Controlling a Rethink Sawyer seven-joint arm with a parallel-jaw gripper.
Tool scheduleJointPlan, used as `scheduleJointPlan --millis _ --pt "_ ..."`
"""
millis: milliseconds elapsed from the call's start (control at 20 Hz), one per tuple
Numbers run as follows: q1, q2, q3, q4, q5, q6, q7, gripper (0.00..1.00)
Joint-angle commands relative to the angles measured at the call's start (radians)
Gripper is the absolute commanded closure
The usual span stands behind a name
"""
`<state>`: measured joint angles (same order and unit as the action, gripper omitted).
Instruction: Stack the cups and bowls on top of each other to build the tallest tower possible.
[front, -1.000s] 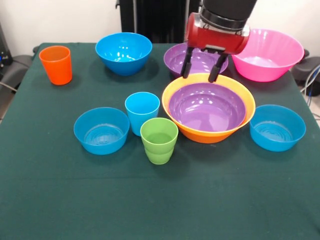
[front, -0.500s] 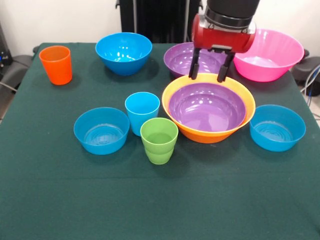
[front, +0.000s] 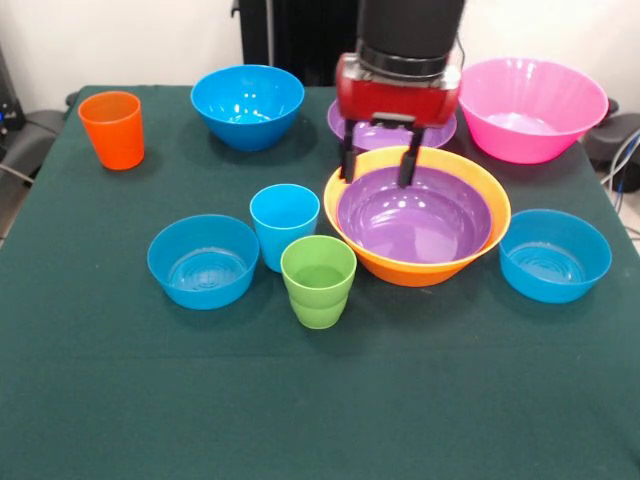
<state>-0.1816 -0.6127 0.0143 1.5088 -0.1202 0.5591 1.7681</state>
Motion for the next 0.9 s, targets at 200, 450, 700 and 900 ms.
scheduleJointPlan --millis 200,450,700,900 --pt "-0.031 0.055 0.122 0.082 -0.066 -0.057 -0.025 0.00" --pt "-0.058 0.000 0.132 0.123 -0.090 -0.037 -0.085 0.00" --pt "-0.070 -0.014 0.132 0.150 -0.110 -0.054 -0.094 0.00" --pt "-0.066 -0.002 0.112 0.162 -0.100 -0.083 -0.017 0.00"
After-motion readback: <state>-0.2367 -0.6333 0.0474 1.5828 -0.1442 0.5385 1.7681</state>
